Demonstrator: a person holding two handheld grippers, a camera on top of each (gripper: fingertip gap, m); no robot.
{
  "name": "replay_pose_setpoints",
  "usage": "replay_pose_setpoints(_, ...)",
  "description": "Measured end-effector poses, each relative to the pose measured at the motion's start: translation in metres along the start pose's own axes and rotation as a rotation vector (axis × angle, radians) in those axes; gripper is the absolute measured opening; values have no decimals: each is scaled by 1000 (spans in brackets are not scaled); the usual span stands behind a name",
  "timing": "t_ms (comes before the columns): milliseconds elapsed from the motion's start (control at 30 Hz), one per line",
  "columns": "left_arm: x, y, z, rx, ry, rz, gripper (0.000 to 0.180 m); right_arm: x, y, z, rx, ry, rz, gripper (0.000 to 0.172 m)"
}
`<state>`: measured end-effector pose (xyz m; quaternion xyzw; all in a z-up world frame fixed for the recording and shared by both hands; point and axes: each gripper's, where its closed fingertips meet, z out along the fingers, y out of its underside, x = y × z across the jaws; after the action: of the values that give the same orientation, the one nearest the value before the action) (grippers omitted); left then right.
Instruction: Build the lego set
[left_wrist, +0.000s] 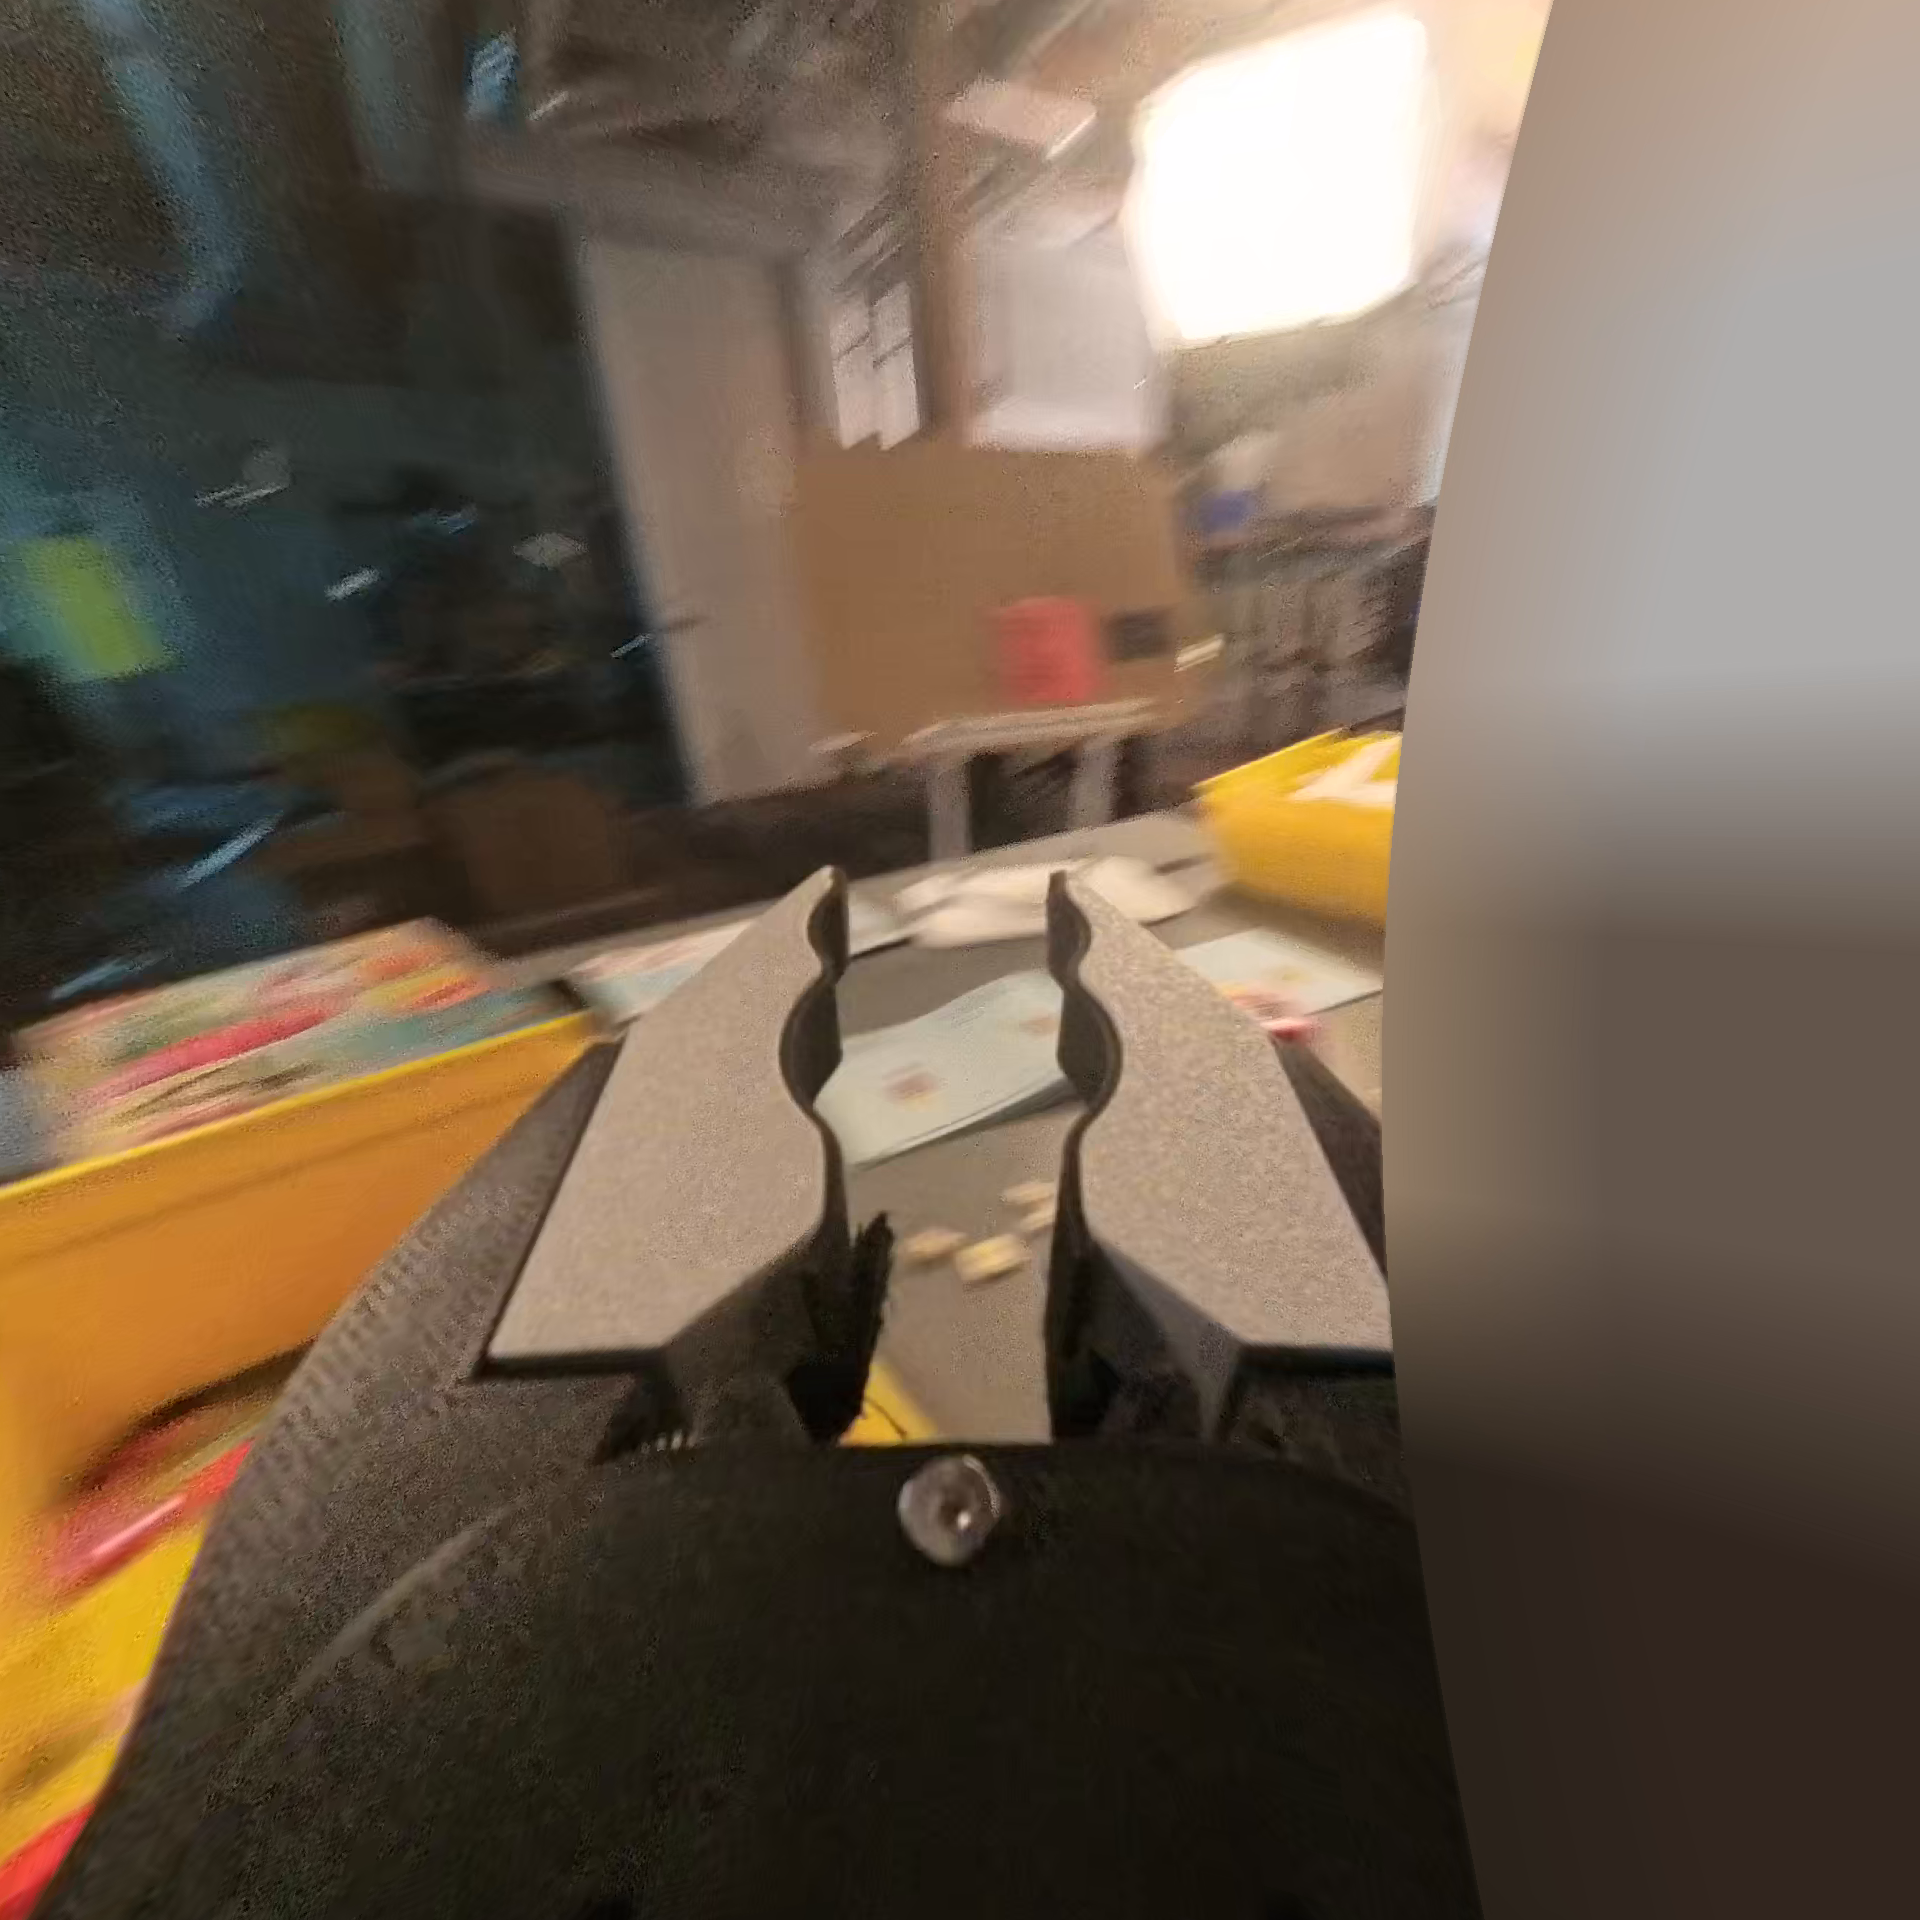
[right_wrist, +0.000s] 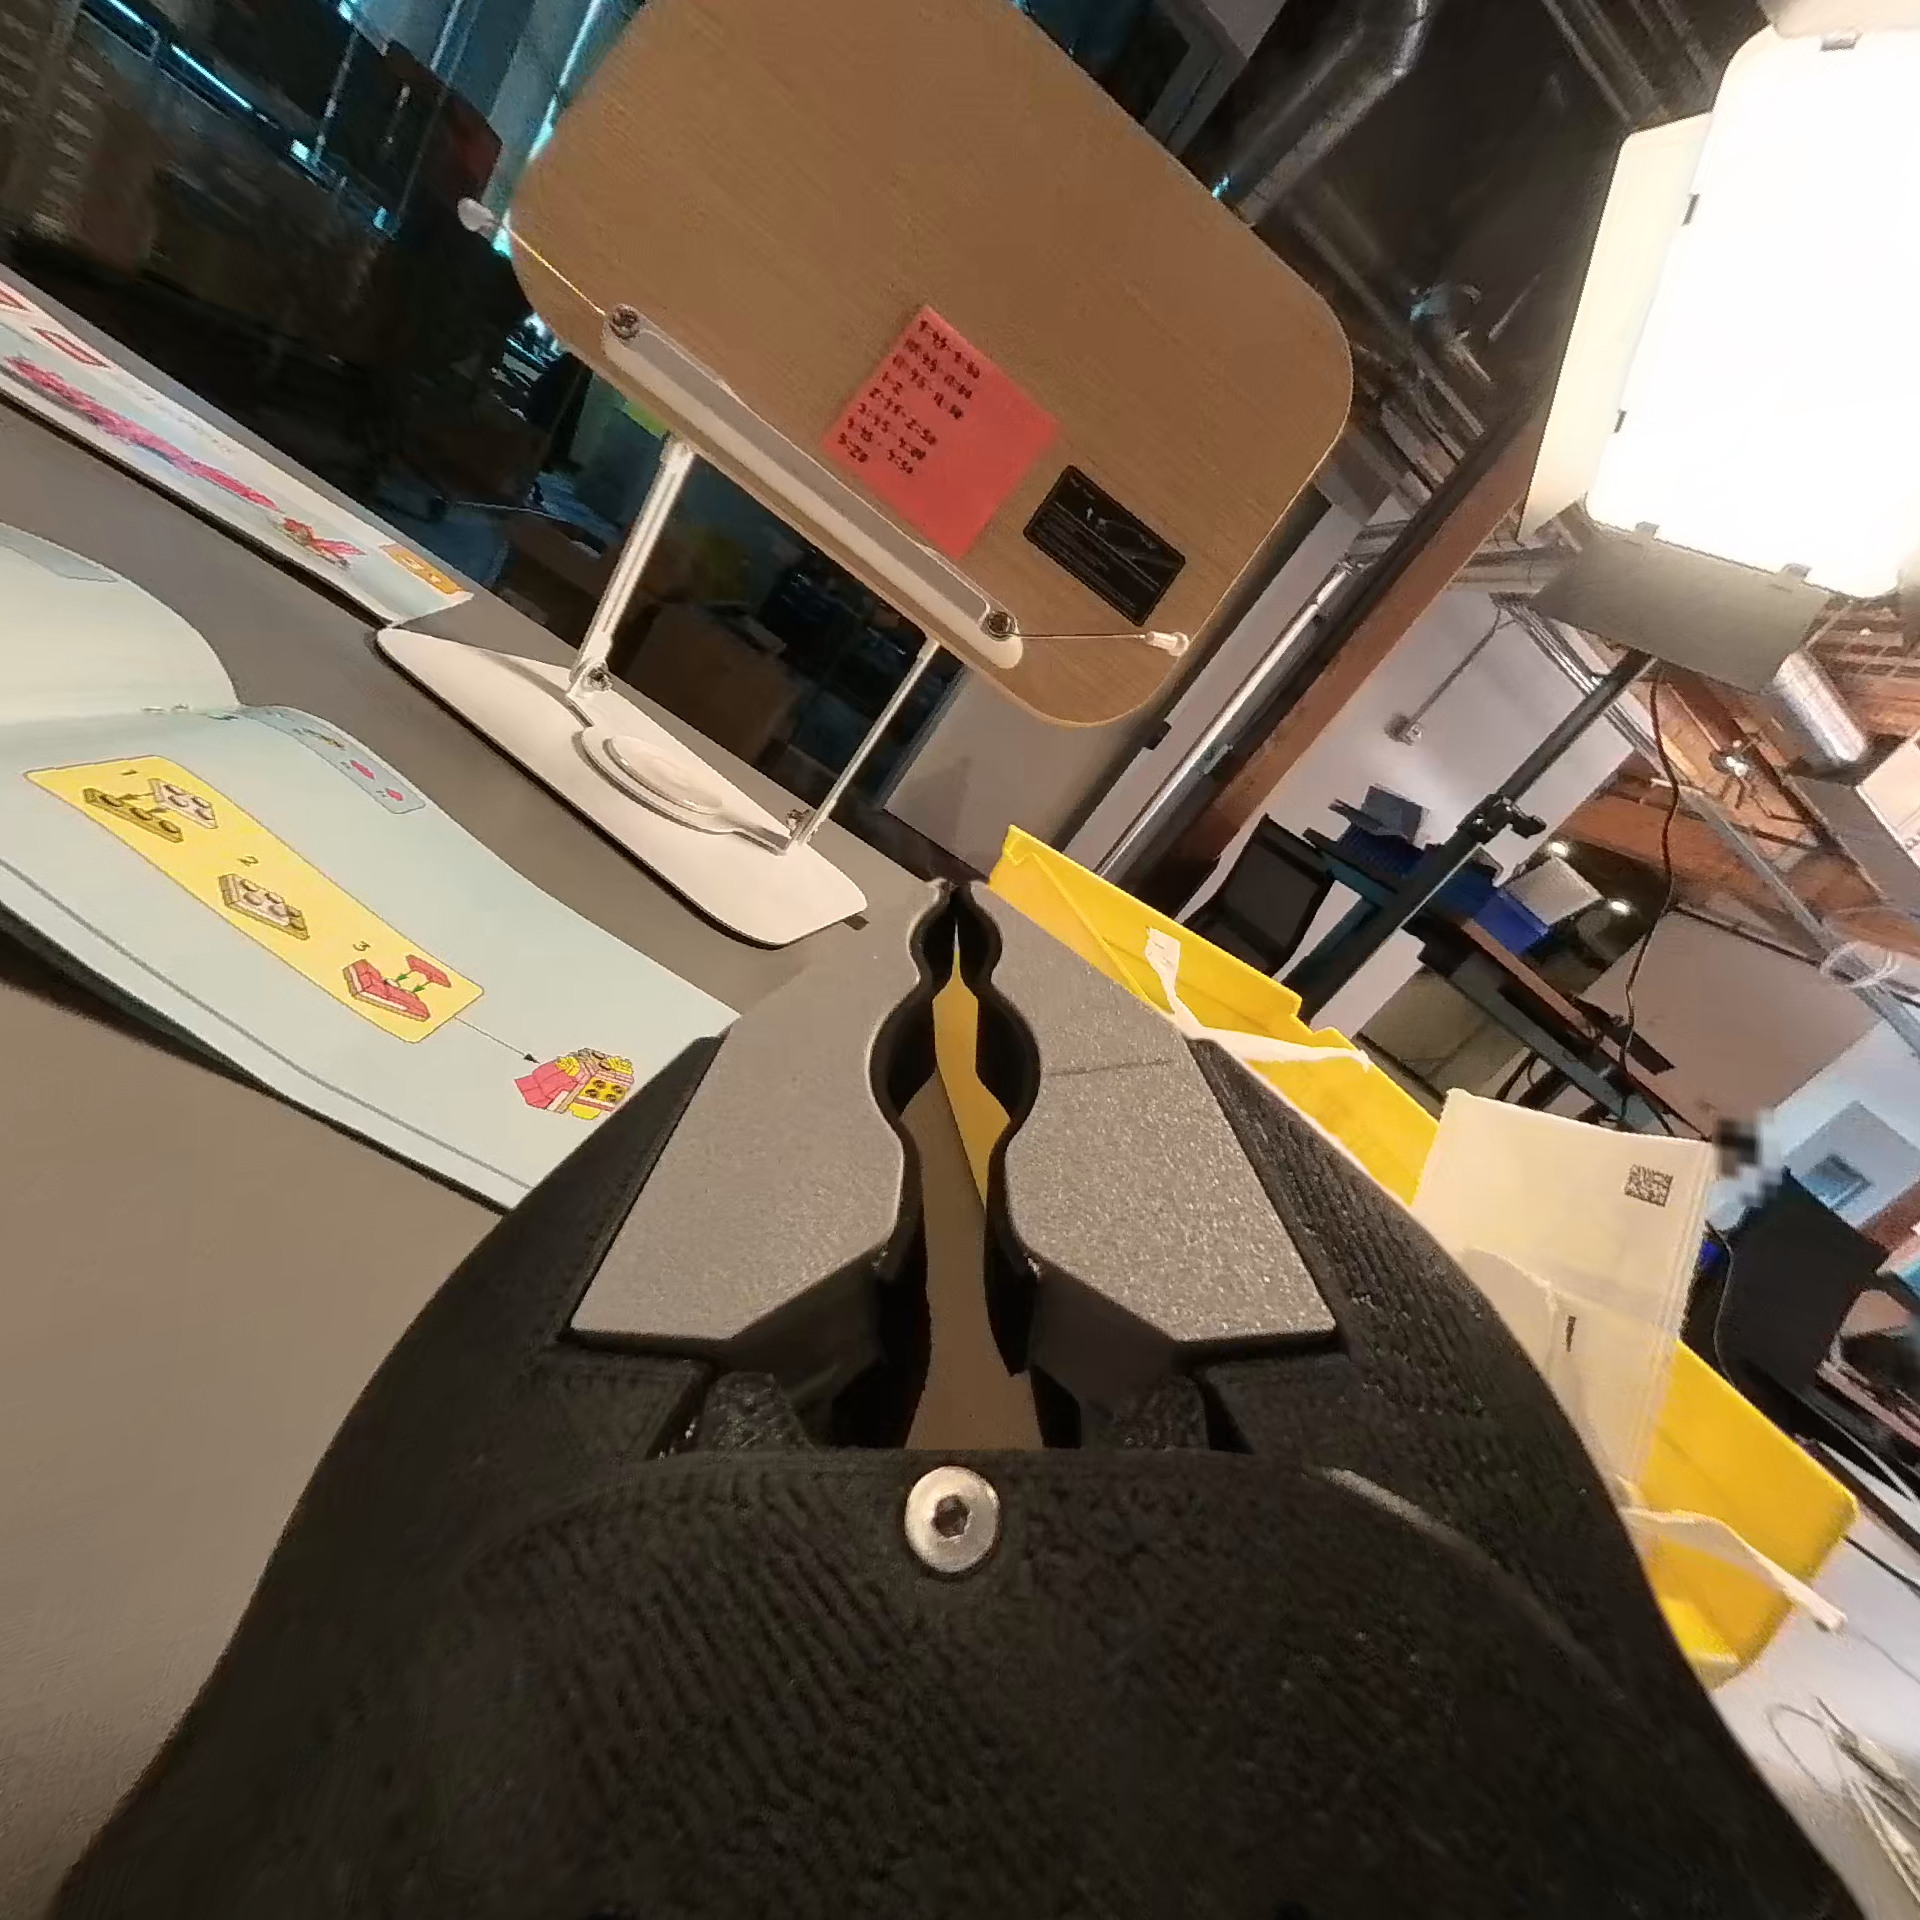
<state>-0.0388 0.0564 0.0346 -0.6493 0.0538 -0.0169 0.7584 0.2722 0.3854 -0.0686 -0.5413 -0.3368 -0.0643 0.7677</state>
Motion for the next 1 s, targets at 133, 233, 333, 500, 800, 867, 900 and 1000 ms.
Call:
replay_pose_setpoints(133, -121, 8, -16, -253, -252, -37, 37, 4, 2, 1, -5, 10, 27, 0)
replay_pose_setpoints(233, -145, 40, -2, -498, -122, -76, 9, 5, 5, 2, -15, 11, 35, 0)
replay_pose_setpoints(333, -156, 85, 16, -768, -48, -58, 0, 4, 7, 2, -25, 8, 31, 0)
replay_pose_setpoints(500, -154, 140, 44, -1014, 93, -193, 7, 4, 8, 3, -32, 12, 22, 0)
replay_pose_setpoints(800, -173, 202, 56, -1269, 56, -170, 17, 7, 12, 4, -49, 21, 41, 0)
replay_pose_setpoints(867, -177, 210, 55, -1313, 37, -172, 19, 5, 12, 5, -50, 16, 35, 0)
replay_pose_setpoints(900, -177, 213, 55, -1329, 36, -184, 19, 4, 12, 5, -51, 13, 31, 0)
replay_pose_setpoints(1000, -178, 219, 56, -1367, 18, -215, 25, 3, 11, 6, -50, 8, 21, 0)
